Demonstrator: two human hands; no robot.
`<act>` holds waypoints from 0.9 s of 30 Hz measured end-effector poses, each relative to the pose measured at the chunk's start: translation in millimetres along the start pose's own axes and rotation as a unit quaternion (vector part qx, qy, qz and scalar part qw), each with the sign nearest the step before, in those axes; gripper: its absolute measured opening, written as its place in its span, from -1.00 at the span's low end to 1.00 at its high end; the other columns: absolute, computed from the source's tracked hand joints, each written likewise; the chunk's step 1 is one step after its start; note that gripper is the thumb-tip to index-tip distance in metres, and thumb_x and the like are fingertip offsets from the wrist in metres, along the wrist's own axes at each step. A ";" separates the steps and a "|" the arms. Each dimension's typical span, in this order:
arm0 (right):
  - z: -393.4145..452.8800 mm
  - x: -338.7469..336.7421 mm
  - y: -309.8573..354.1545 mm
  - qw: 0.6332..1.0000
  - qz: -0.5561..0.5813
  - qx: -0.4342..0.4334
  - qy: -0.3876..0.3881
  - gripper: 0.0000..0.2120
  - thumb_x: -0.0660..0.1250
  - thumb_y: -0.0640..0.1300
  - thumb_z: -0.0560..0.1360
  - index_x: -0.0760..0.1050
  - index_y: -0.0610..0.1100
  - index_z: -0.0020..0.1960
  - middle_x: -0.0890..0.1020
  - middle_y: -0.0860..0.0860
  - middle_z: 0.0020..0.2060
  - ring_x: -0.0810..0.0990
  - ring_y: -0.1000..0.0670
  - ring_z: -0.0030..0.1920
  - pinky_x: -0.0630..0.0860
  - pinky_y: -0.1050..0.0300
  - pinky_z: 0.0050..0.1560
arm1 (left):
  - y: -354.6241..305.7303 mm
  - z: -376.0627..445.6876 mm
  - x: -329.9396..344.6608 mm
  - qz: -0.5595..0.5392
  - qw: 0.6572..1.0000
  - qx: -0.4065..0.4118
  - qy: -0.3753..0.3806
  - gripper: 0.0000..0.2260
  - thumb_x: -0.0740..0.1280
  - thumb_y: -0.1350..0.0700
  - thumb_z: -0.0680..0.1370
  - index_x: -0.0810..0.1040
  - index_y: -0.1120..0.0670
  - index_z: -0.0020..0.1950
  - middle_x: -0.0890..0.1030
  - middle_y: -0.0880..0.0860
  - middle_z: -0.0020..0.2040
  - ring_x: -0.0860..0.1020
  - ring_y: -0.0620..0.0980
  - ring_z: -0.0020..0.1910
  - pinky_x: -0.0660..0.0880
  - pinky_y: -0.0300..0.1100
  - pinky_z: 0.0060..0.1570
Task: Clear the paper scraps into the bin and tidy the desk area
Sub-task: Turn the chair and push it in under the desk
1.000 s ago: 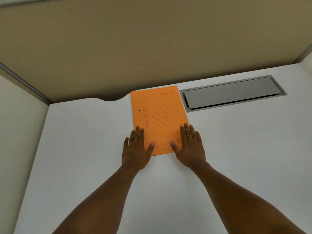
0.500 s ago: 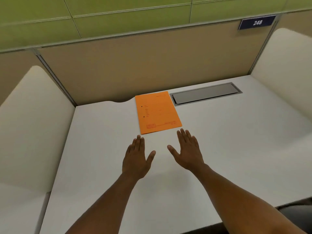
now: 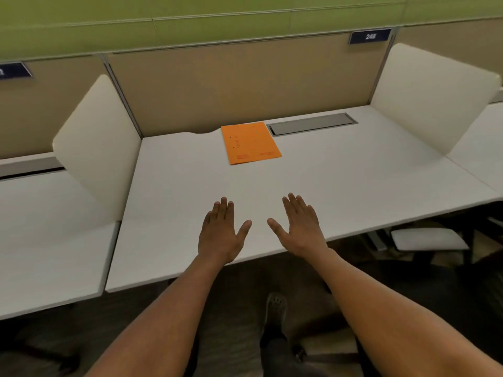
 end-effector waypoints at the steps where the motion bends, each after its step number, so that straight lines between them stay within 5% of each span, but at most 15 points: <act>1: -17.0 -4.4 1.2 1.000 -0.002 0.002 -0.003 -0.09 -0.32 0.52 0.40 -0.18 0.00 0.58 -0.19 0.05 0.58 -0.29 0.03 0.54 -0.29 -0.05 0.51 | -4.0 -14.8 -0.9 0.001 1.000 0.003 -0.003 -0.19 -0.27 -0.41 0.49 -0.09 0.07 0.60 -0.11 0.05 0.62 -0.13 0.03 0.59 -0.16 -0.06 0.49; 12: -177.0 -101.8 -42.0 0.994 -0.016 0.053 -0.099 -0.20 -0.08 0.43 0.51 -0.09 0.00 0.59 -0.07 0.02 0.59 -0.19 0.02 0.56 -0.20 -0.08 0.54 | -119.4 -113.4 -20.3 -0.029 0.992 0.113 -0.056 -0.29 -0.19 -0.38 0.55 0.11 -0.02 0.58 -0.05 0.03 0.62 -0.12 0.02 0.58 -0.25 -0.08 0.46; 27: -401.8 -243.3 -289.5 0.950 -0.028 0.202 -0.235 -0.21 0.00 0.39 0.51 0.11 -0.09 0.56 0.13 -0.06 0.56 -0.01 -0.02 0.56 -0.12 -0.09 0.54 | -437.6 -234.2 22.6 -0.061 0.948 0.308 -0.041 -0.36 -0.09 -0.30 0.61 0.14 0.05 0.58 0.03 0.07 0.62 -0.07 0.03 0.59 -0.09 0.02 0.54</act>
Point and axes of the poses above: each hand's wrist, its own z-axis towards the middle knuckle, its own x-axis out of the palm, y = z × x, the point moved 4 cm from there along z, towards the middle knuckle
